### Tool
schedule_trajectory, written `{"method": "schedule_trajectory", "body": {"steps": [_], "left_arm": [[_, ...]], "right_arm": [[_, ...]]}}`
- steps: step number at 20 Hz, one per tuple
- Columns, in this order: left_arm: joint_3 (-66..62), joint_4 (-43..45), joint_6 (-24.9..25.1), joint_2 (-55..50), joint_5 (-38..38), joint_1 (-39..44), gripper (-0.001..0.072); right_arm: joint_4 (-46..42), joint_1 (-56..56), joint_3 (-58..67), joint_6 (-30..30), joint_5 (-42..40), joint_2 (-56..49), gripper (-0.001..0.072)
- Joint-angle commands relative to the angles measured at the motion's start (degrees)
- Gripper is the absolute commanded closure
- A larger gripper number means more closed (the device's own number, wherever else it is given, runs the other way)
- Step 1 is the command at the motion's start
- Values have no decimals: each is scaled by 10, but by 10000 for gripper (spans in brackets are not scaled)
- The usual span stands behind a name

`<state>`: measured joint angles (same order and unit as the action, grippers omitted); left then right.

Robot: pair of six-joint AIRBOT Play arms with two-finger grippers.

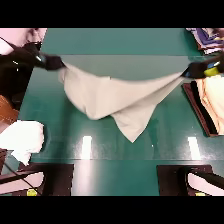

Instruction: Fold the shirts.

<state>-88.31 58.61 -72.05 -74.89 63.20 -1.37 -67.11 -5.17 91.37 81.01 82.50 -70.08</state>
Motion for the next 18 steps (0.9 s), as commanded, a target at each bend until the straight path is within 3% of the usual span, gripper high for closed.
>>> {"method": "schedule_trajectory", "body": {"steps": [1,8,13,18], "left_arm": [[-103,34,0,104,-4,0,679],[-241,55,-8,247,-18,0,680],[-358,57,-26,261,-73,0,681],[-275,112,-55,240,-70,0,680]], "right_arm": [[0,19,116,0,-26,28,695],[-4,77,275,0,-59,103,695],[-4,176,236,0,-131,201,696],[-1,243,234,-1,-87,189,696]]}}
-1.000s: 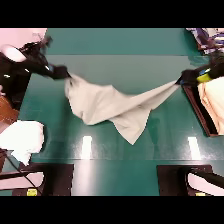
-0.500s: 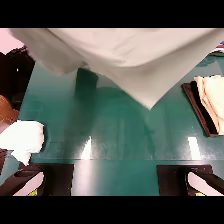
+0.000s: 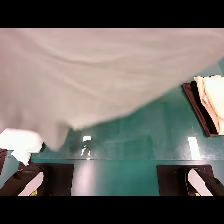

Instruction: Fold the shirts.

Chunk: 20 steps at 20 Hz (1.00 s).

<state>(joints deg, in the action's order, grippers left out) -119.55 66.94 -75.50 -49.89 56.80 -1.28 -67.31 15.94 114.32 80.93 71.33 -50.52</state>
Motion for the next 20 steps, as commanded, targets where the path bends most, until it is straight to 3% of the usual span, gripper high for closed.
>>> {"method": "schedule_trajectory", "body": {"steps": [1,4,9,12,16,20], "left_arm": [[69,27,-26,-23,-3,-1,680],[145,26,-27,-87,49,-1,679],[235,16,-25,-230,104,-1,679],[259,16,-20,-332,78,-1,679],[259,13,-14,-430,-15,-1,679],[259,14,-14,-457,-77,-1,679]], "right_arm": [[9,30,19,0,56,-35,696],[31,-5,14,0,117,-123,696],[25,-92,-113,0,116,-278,696],[28,-110,-146,0,30,-371,696],[28,-127,-146,0,-73,-447,696],[31,-138,-146,0,-97,-479,694]]}}
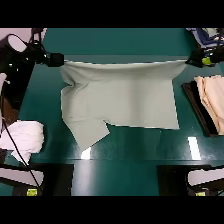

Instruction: Fold the shirts.

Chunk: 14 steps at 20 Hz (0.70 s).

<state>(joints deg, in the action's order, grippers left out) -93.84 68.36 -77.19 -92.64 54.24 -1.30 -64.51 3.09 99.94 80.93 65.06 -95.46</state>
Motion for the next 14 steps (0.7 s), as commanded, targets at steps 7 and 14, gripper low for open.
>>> {"method": "schedule_trajectory", "body": {"steps": [7,14], "left_arm": [[-1,7,-4,-23,4,-8,209],[85,7,-4,85,237,-110,210]], "right_arm": [[5,-4,28,1,-4,-33,274],[5,51,-63,-31,123,85,284]]}}
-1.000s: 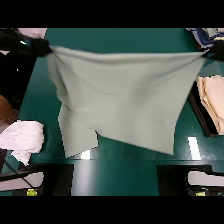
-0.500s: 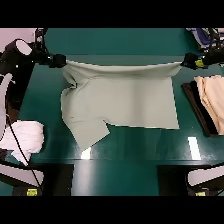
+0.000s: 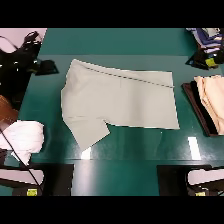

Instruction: Fold the shirts.

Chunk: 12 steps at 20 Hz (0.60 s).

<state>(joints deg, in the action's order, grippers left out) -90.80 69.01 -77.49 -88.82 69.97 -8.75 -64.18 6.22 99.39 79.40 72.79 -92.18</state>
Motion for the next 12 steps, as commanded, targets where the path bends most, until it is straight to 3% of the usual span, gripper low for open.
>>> {"method": "schedule_trajectory", "body": {"steps": [1,7,12], "left_arm": [[102,0,-1,75,79,-43,210],[416,-37,-2,196,6,-43,209],[519,-124,0,197,-105,-43,209]], "right_arm": [[2,26,-95,-21,59,76,284],[5,31,-301,-41,72,202,284],[57,31,-352,-45,71,242,283]]}}
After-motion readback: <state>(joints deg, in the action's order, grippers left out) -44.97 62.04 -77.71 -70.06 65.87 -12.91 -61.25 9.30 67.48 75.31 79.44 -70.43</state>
